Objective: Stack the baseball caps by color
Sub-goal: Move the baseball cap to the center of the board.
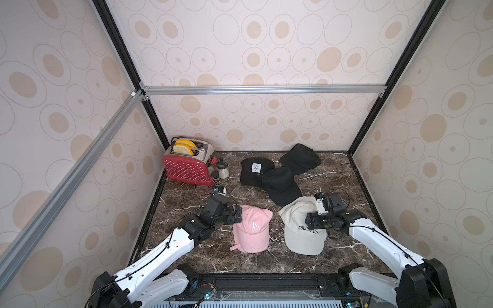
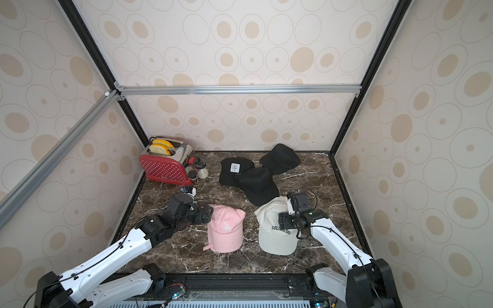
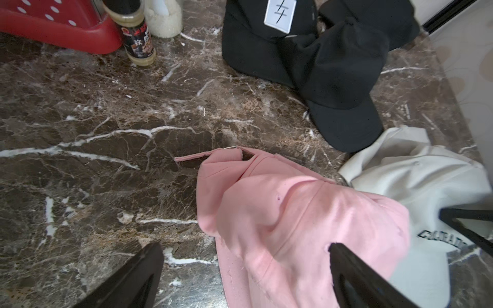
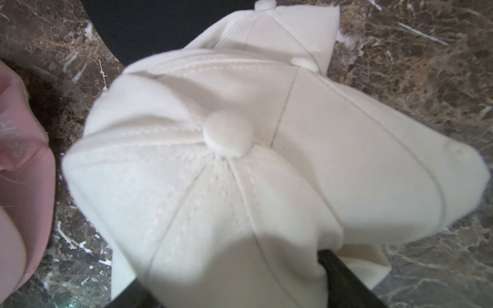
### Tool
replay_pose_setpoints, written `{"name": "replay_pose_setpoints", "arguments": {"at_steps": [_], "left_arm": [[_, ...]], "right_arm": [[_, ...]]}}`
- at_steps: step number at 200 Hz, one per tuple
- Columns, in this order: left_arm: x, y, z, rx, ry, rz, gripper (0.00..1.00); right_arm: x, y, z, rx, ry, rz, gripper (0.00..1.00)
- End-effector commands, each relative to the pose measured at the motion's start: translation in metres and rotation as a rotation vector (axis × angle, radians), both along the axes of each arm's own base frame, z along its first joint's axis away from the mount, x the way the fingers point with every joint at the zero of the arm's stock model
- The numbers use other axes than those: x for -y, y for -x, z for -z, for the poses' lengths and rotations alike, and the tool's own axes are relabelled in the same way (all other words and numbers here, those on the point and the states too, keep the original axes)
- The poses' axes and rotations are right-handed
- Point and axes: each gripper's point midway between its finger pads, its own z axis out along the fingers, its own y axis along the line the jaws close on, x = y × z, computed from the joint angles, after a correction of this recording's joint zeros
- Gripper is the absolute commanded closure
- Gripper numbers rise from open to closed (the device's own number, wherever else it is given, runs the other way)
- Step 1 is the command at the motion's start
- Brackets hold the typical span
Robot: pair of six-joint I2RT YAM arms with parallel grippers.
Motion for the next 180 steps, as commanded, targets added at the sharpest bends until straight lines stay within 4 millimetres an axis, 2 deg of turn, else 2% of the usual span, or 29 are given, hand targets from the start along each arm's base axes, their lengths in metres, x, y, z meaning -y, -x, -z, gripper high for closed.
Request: {"name": "replay_pose_setpoints", "arguments": {"at_steps": [1, 12, 36, 65, 76, 89, 116, 155, 180], "left_arm": [[0.013, 0.008, -0.018, 0.028, 0.111, 0.063, 0.01], [0.016, 0.012, -0.013, 0.004, 0.12, 0.077, 0.01], [0.01, 0.012, 0.016, -0.084, 0.049, 0.045, 0.01], [0.026, 0.02, 0.04, -0.172, 0.081, 0.114, 0.01], [0.021, 0.021, 0.046, -0.181, 0.057, 0.097, 0.01], [0.006, 0.019, 0.051, -0.173, -0.004, 0.038, 0.01], [-0.023, 0.014, 0.052, -0.166, -0.104, -0.069, 0.01], [-0.053, 0.007, 0.037, -0.099, -0.057, -0.183, 0.01], [-0.068, 0.002, 0.028, -0.065, -0.069, -0.23, 0.01]], "right_arm": [[-0.008, 0.025, 0.025, -0.135, -0.047, -0.015, 0.26], [-0.012, 0.026, 0.025, -0.146, -0.068, -0.015, 0.27], [-0.022, 0.028, 0.02, -0.144, -0.089, -0.025, 0.27], [-0.029, 0.035, 0.013, -0.151, -0.087, -0.007, 0.27], [-0.032, 0.04, 0.013, -0.158, -0.086, 0.005, 0.27], [-0.038, 0.044, 0.011, -0.162, -0.09, 0.016, 0.27], [-0.057, 0.049, 0.004, -0.133, -0.078, 0.006, 0.27], [-0.088, 0.049, 0.009, -0.144, -0.071, -0.035, 0.25], [-0.117, 0.047, 0.007, -0.145, -0.056, -0.112, 0.25]]}}
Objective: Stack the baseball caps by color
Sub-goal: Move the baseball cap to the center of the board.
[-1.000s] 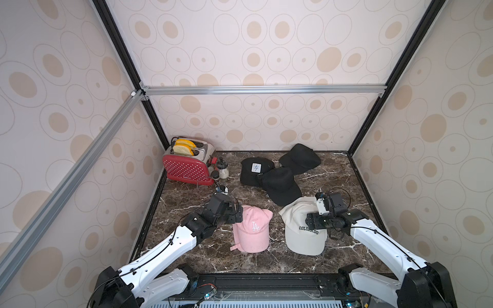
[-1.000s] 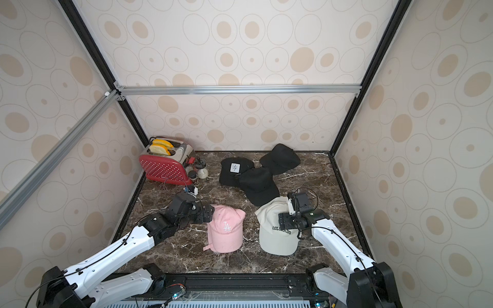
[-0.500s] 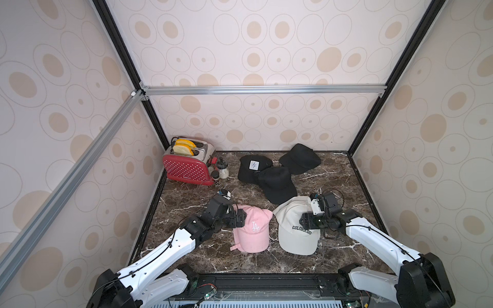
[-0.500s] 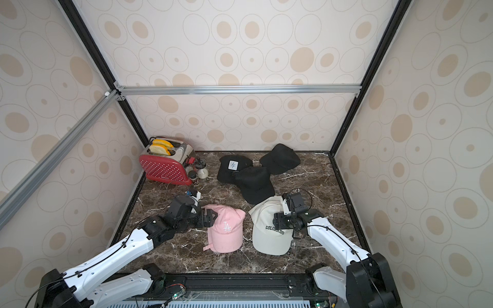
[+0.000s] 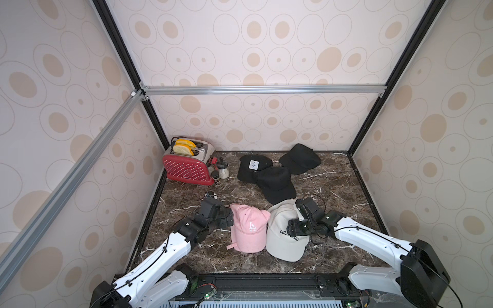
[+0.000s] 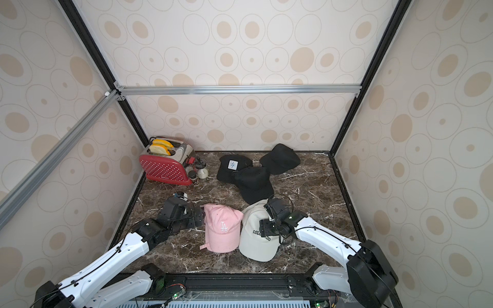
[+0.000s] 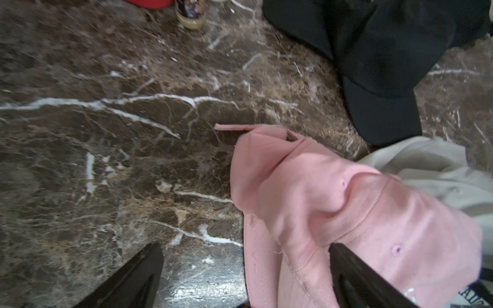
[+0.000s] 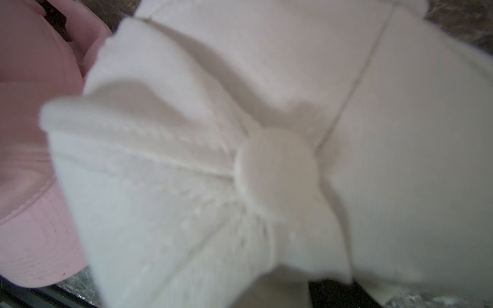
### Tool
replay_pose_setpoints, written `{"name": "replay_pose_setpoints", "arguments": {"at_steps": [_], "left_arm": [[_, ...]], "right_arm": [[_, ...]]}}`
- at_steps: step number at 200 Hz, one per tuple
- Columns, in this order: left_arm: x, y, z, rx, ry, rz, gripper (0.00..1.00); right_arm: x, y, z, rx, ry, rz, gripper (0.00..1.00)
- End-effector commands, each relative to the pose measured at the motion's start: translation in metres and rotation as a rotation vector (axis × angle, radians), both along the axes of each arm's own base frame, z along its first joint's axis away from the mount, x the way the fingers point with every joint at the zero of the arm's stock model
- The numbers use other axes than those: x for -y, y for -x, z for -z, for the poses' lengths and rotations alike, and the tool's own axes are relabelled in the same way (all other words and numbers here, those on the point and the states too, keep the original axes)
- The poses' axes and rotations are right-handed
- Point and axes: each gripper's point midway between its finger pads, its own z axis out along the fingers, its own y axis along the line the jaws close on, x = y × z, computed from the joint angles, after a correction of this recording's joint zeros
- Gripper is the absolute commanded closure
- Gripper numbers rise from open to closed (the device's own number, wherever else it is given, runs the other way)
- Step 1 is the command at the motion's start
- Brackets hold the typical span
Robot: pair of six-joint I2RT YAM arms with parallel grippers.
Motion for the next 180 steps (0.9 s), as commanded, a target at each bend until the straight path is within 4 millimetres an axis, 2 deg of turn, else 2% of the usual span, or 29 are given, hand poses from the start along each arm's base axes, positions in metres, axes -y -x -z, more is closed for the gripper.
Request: {"name": "replay_pose_setpoints", "arguments": {"at_steps": [1, 66, 92, 113, 146, 153, 180], "left_arm": [[-0.02, -0.002, -0.006, 0.023, -0.039, -0.069, 0.01], [-0.03, -0.013, -0.026, 0.097, -0.059, -0.132, 0.01], [-0.032, -0.015, -0.037, 0.125, -0.053, -0.15, 0.01], [-0.035, -0.015, -0.043, 0.139, -0.057, -0.157, 0.02], [-0.034, -0.016, -0.059, 0.177, -0.036, -0.16, 0.02], [-0.031, -0.017, -0.062, 0.183, -0.022, -0.152, 0.01], [-0.012, -0.025, -0.067, 0.183, 0.022, -0.093, 0.01]], "right_arm": [[-0.024, 0.002, 0.002, -0.021, 0.01, -0.041, 0.25], [-0.106, 0.001, -0.001, -0.061, -0.014, -0.212, 0.23], [-0.123, 0.007, -0.005, -0.052, 0.029, -0.28, 0.2], [-0.122, 0.004, -0.016, -0.012, 0.011, -0.27, 0.15], [-0.107, -0.001, -0.038, 0.06, 0.019, -0.269, 0.04], [-0.101, -0.001, -0.042, 0.069, 0.027, -0.269, 0.0], [-0.067, -0.016, -0.064, 0.123, 0.056, -0.23, 0.0]]}}
